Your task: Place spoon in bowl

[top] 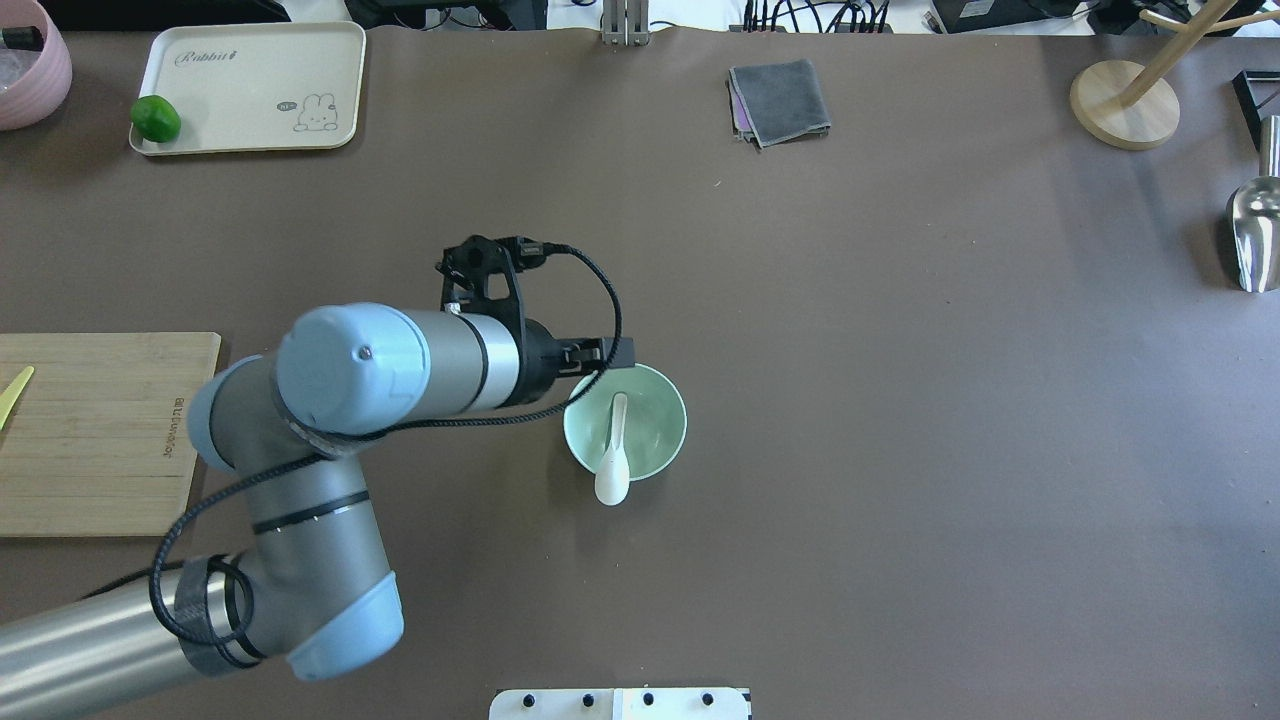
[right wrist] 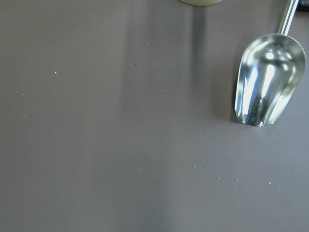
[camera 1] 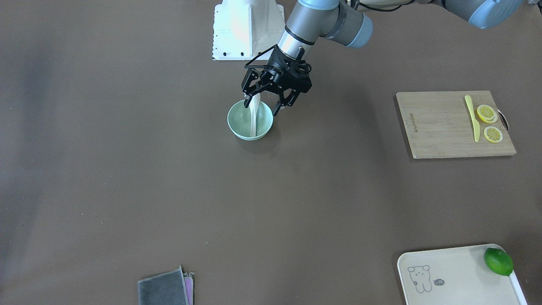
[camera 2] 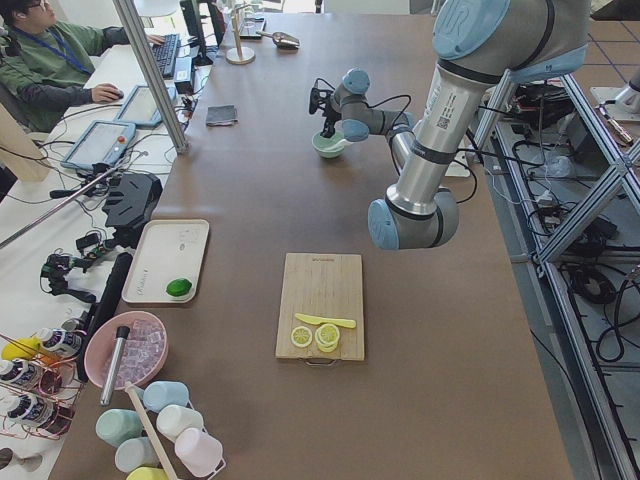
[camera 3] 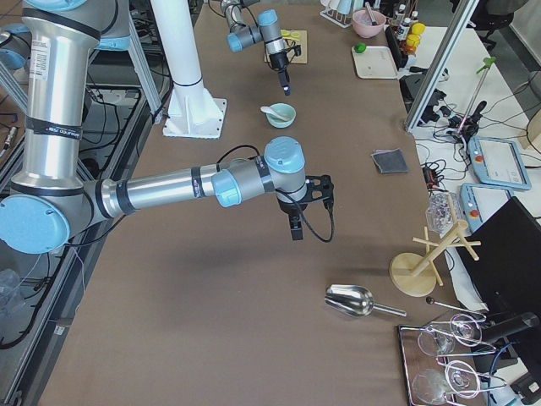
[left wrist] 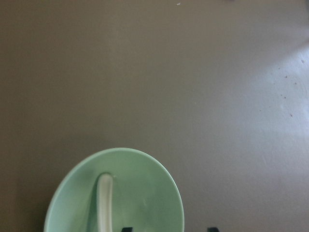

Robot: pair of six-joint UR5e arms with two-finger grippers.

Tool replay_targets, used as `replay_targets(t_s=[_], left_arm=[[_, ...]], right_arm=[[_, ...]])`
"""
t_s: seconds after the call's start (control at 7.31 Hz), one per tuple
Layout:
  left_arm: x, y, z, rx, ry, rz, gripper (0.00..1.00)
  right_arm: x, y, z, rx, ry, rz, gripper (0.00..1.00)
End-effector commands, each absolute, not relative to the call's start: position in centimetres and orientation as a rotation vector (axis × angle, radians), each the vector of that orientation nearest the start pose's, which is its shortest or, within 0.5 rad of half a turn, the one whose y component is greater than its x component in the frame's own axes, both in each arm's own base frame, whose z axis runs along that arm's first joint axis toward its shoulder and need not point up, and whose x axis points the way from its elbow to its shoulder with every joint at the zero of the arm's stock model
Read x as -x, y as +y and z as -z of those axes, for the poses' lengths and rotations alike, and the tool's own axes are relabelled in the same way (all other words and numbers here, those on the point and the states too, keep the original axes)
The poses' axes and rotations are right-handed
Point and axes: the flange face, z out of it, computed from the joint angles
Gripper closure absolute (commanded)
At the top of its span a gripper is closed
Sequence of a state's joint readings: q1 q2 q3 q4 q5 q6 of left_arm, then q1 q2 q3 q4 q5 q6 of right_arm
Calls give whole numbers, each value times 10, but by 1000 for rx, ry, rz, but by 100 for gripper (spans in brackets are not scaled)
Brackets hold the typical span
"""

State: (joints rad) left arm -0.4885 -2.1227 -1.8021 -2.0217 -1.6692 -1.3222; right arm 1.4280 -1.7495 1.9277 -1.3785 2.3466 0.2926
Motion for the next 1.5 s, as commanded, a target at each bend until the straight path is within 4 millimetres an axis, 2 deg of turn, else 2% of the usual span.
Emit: replay_targets(t_s=[0.0,0.14,0.27,0.41,0.55,0.68,0.82,0.96,1.09,1.23,1.37], left_arm=[[-373,-476,-212,-295,995,7,2],[-304,-498,-219,-301,898,-89,2],[-248,-512,-238,-319,789,-185,1],[-208,-517,-288,-317,714,-284,1],[-199,-507,-353,-214,665,-266,1],[-155,-507,-416,-150,608,-187,1],[-104,-506,-441,-161,621,-114,1],[-68,-496,-486,-79,659,-30,1],[-29,-498,-503,-41,755,57,1],[-31,-480,-512,34,883,65,1],[-29,-464,-514,39,898,61,1]], right_arm=[[-10,-409,-587,-99,-782,-41,0],[-18,-405,-596,-95,-754,-63,0],[-22,-401,-607,-83,-709,-77,0],[-22,-401,-611,-75,-699,-82,0],[-22,-402,-615,-72,-700,-82,0],[-21,-402,-616,-68,-703,-85,0],[-21,-402,-621,-57,-707,-88,0],[-20,-403,-621,-56,-710,-89,0],[-20,-404,-620,-57,-712,-87,0],[-20,-404,-621,-54,-710,-91,0],[-20,-405,-621,-55,-711,-92,0]])
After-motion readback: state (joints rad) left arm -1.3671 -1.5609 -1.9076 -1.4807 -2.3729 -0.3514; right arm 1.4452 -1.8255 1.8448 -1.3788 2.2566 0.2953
